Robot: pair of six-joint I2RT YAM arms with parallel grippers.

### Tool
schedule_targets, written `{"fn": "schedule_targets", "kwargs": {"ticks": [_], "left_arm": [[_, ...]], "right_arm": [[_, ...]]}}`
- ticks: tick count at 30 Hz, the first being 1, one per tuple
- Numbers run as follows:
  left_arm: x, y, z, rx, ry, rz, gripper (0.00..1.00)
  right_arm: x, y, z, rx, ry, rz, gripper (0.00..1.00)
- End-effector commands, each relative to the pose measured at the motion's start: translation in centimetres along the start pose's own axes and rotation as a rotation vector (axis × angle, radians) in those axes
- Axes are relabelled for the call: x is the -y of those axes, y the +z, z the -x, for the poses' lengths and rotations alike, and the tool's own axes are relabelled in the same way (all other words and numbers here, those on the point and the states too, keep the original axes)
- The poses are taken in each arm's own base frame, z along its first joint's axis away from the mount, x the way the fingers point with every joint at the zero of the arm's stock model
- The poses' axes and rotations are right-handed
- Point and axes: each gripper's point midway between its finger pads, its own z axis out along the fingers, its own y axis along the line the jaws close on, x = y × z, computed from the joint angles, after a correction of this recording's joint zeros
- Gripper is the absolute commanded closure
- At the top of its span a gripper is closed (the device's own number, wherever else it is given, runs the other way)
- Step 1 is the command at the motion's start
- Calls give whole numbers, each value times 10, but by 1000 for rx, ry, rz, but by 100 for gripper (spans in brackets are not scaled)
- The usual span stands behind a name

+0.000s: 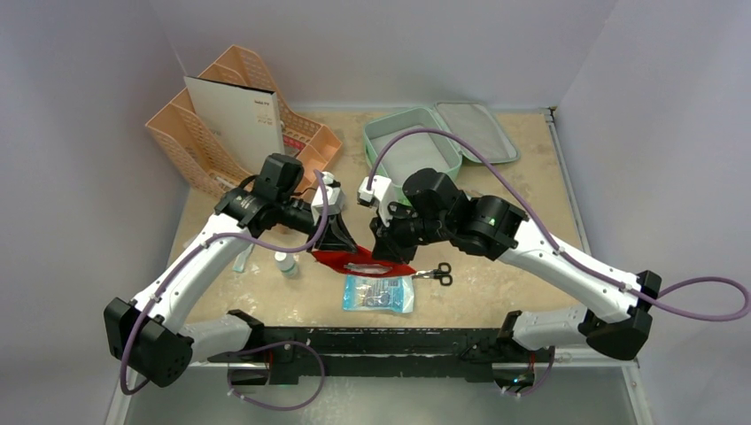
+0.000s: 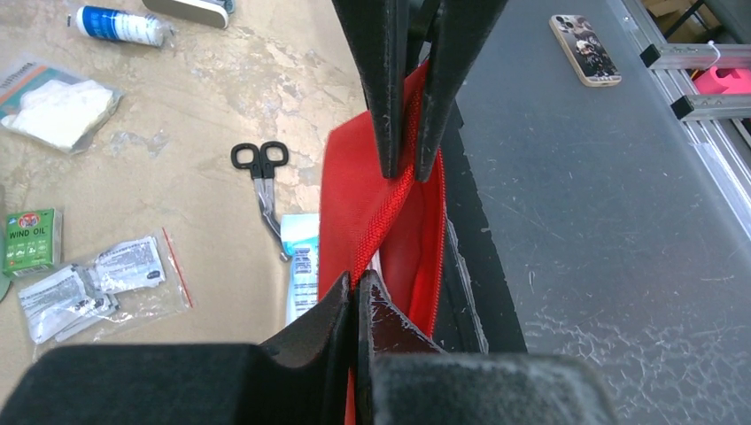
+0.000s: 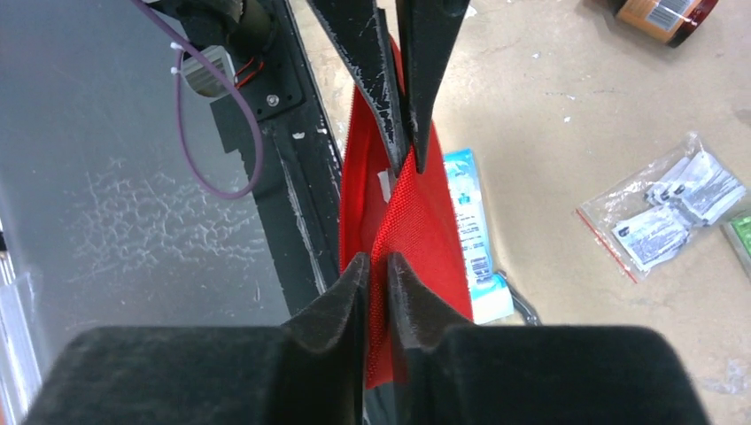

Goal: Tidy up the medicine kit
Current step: Adjust the medicine pouch.

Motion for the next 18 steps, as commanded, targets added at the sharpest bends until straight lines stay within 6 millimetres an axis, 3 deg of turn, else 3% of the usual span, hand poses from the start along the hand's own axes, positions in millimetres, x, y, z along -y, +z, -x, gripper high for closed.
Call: {"fn": "schedule_targets", "kwargs": {"ticks": [1,3,9,14,16,18], "left_arm": [[1,2,6,21,32,-19,100],[2,2,7,22,38,-17,100],[-6,-2,9,-2,32,49,99],[-18,-9,11,-26,20,163,73],[-25,-13,13,-29,4,235,55],[-34,-20,17,-27,-24,329,44]], "right_arm": [[3,-6,14,37,-23,-27,93],[2,-5,11,33,-26,-19,100],[10,-2,1,16,-29,-52,100],[28,-9,9,123,-16,-166,100],[38,-14,12,175,-21,-226,100],[48,-20,13,217,-12,-287,100]]}}
